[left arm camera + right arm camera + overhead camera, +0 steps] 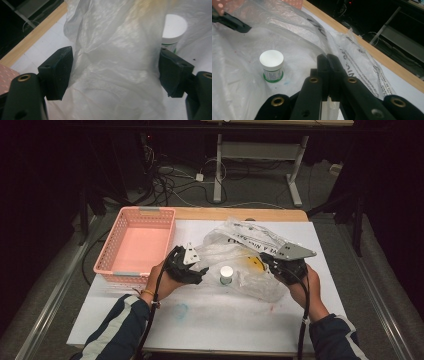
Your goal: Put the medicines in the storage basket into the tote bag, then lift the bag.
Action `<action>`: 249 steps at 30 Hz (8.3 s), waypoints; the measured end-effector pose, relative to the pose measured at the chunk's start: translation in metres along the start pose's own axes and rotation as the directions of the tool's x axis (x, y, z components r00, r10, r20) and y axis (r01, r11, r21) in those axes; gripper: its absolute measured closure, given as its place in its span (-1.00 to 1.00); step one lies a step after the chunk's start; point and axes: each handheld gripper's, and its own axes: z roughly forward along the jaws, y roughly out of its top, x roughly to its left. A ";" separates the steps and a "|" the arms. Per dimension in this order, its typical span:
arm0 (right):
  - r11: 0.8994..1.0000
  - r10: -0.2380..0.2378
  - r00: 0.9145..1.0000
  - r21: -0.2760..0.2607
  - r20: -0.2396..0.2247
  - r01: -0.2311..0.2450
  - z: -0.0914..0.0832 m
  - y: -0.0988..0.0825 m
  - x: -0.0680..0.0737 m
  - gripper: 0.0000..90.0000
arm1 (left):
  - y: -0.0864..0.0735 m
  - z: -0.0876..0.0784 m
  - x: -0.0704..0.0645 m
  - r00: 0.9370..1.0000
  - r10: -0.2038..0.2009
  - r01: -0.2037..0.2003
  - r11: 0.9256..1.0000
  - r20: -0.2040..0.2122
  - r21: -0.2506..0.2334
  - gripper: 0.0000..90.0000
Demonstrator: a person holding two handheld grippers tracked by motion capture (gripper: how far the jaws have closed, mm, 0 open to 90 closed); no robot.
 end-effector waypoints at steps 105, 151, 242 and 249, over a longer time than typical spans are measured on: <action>0.961 -0.069 0.994 -0.262 0.083 0.089 -0.059 -0.014 0.022 1.00 | 0.015 -0.056 0.028 0.992 -0.119 0.109 0.967 -0.030 -0.230 0.90; 0.945 0.108 0.990 -0.318 0.086 -0.075 -0.045 0.020 -0.019 1.00 | 0.037 -0.065 0.038 0.987 -0.163 0.150 0.918 -0.003 -0.367 0.90; 0.944 0.323 0.846 -0.081 0.425 -0.320 0.033 0.052 -0.184 0.56 | 0.088 0.025 0.019 0.993 -0.122 0.116 0.934 0.006 -0.337 -0.03; 0.950 0.311 0.870 -0.141 0.382 -0.278 0.013 0.059 -0.168 0.19 | 0.080 0.023 0.016 0.994 -0.107 0.101 0.942 -0.001 -0.319 -0.04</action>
